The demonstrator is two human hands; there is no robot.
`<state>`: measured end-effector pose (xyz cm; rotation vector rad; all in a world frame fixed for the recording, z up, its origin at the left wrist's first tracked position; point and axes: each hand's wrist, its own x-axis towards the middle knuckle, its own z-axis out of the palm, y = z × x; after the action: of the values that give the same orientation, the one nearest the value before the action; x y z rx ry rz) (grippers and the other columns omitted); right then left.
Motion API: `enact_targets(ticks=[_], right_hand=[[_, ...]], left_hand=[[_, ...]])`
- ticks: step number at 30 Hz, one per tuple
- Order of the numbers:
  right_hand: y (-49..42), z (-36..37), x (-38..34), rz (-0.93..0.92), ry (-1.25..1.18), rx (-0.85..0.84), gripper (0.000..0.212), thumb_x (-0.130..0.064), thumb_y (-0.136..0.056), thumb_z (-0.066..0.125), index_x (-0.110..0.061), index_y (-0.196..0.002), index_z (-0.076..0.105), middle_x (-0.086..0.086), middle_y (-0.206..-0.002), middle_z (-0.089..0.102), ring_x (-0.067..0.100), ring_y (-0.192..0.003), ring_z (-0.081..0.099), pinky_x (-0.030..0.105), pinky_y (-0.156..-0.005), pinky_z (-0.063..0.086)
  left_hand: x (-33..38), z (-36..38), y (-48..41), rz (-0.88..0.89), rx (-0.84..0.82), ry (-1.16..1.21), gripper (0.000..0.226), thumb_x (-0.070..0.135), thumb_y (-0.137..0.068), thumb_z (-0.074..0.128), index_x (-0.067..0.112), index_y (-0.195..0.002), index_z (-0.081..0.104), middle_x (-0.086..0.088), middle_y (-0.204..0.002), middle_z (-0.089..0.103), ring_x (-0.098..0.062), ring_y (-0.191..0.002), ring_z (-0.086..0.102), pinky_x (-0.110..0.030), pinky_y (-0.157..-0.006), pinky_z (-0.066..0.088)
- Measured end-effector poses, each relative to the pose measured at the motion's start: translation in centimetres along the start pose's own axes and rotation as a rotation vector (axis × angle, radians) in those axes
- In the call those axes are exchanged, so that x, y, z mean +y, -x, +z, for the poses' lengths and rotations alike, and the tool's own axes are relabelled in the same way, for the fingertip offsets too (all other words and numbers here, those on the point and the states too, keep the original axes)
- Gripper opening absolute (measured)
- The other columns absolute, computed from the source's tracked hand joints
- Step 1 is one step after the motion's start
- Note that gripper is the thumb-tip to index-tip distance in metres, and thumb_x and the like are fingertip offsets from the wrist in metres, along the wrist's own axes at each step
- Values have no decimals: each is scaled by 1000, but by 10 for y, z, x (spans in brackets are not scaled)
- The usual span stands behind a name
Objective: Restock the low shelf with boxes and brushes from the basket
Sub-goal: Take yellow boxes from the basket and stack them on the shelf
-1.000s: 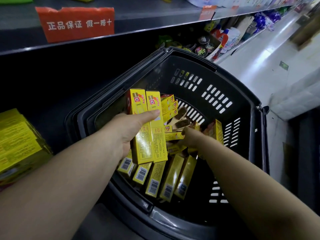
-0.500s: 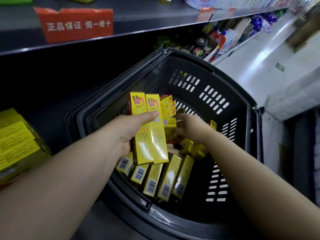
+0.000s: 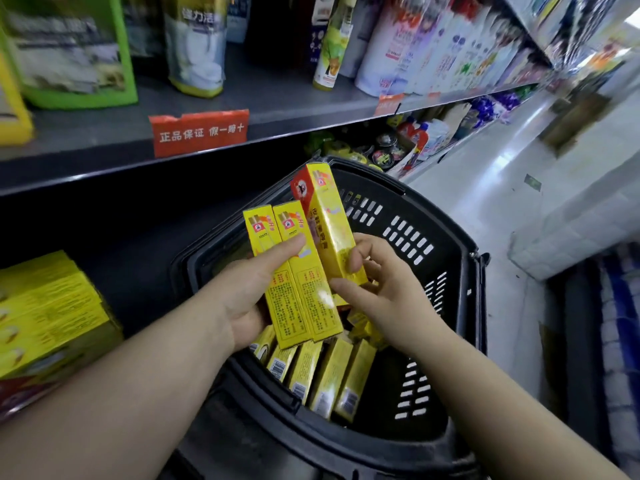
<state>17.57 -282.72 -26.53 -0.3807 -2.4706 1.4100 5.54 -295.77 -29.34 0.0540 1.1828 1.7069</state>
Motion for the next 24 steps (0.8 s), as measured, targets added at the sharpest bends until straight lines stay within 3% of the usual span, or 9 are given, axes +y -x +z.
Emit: enact_targets(ticks=[3, 5, 7, 9, 12, 14, 19, 24], right_hand=[[0, 8, -22, 32, 8, -15, 42, -1, -82, 66, -26, -106, 43, -12, -114, 55, 15, -106, 58, 35, -70, 58], [0, 14, -40, 63, 52, -60, 66, -1, -78, 68, -27, -130, 36, -8, -123, 51, 13, -107, 57, 30, -74, 57], [2, 25, -58, 116, 70, -138, 83, -9, -72, 70, -30, -140, 28, -6, -125, 52, 9, -104, 59, 27, -79, 56], [3, 41, -76, 156, 36, -227, 75, -19, -66, 66, -35, -133, 36, -5, -113, 61, 8, -94, 64, 24, -75, 55], [-1, 69, -100, 150, 49, -320, 39, -22, -76, 62, -40, -109, 50, -12, -89, 69, 5, -77, 66, 16, -62, 52], [-8, 88, -110, 129, 124, -353, 28, -22, -82, 61, -37, -106, 55, -7, -90, 70, 12, -77, 65, 22, -63, 50], [-33, 147, -119, 100, 265, -440, 32, -20, -82, 60, -21, -114, 59, 6, -97, 69, 22, -84, 64, 36, -77, 51], [-59, 202, -111, -64, 447, -488, 37, -13, -83, 62, -16, -119, 54, 1, -93, 62, 15, -76, 57, 17, -60, 41]], left_hand=[[7, -5, 19, 31, 43, 32, 48, 42, -60, 71, 18, -102, 70, -10, -97, 74, -28, -89, 71, -43, -79, 52], [15, -13, 35, 61, 93, 39, 48, 42, -59, 72, 19, -101, 71, -9, -97, 74, -28, -91, 70, -47, -86, 51], [22, -25, 53, 76, 140, 34, 51, 42, -56, 73, 18, -101, 71, -10, -96, 74, -29, -89, 71, -47, -85, 51], [26, -44, 72, 85, 193, 45, 55, 42, -50, 75, 16, -98, 71, -11, -93, 74, -28, -83, 72, -44, -79, 53], [28, -76, 101, 58, 288, 58, 73, 44, -40, 78, 15, -106, 68, -14, -105, 71, -30, -96, 68, -50, -91, 48], [27, -100, 118, 49, 356, 95, 64, 40, -47, 78, 13, -104, 68, -15, -99, 72, -30, -92, 69, -50, -89, 50], [17, -162, 153, 21, 445, 142, 28, 32, -77, 70, 11, -95, 69, -13, -81, 75, -25, -65, 72, -35, -56, 56], [8, -210, 179, 16, 548, 177, 25, 33, -79, 69, 13, -94, 68, -10, -77, 75, -22, -62, 72, -29, -48, 53]])
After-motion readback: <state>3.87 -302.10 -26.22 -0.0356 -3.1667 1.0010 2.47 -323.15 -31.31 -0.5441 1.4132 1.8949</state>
